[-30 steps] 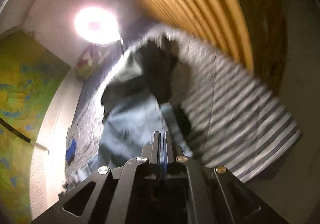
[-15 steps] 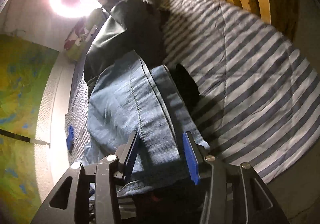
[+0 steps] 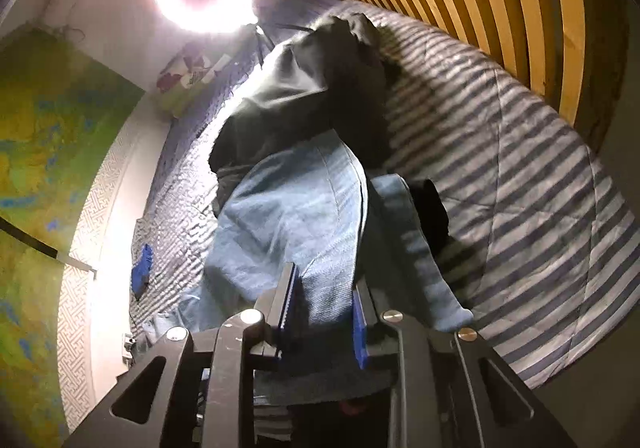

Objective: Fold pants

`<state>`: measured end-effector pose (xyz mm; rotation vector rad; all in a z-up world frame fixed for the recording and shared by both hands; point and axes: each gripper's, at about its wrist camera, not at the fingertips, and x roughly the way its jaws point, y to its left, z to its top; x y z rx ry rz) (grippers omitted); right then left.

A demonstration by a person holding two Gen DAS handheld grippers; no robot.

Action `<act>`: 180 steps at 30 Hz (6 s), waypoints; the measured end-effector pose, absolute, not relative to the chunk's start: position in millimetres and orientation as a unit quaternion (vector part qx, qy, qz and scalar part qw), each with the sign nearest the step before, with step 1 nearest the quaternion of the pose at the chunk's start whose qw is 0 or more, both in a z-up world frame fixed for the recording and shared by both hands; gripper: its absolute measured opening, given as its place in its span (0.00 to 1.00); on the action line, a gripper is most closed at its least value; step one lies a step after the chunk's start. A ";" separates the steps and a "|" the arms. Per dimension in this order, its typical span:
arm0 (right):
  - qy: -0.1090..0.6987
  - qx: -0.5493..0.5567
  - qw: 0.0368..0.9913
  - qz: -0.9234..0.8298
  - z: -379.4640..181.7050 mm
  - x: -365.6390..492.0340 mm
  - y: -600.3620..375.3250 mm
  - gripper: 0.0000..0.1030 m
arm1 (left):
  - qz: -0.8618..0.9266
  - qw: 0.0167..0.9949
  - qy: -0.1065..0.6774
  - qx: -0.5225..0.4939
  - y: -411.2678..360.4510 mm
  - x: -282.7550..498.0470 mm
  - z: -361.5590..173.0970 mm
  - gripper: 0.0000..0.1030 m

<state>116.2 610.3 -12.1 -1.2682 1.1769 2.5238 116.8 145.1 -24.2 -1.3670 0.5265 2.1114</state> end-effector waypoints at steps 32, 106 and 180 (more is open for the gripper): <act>0.117 -0.367 0.066 0.920 61.9 116.4 495.6 0.15 | 0.864 0.103 -0.005 -0.493 -79.5 117.9 29.8 0.39; 0.219 -0.600 -0.441 0.630 -142.3 -227.2 23.4 0.33 | 0.899 -0.064 0.018 -0.432 -278.0 -49.7 -54.4 0.65; 0.595 -0.292 0.017 0.748 -97.0 233.0 673.2 0.34 | 0.695 0.510 0.143 -0.486 490.6 45.2 12.8 0.28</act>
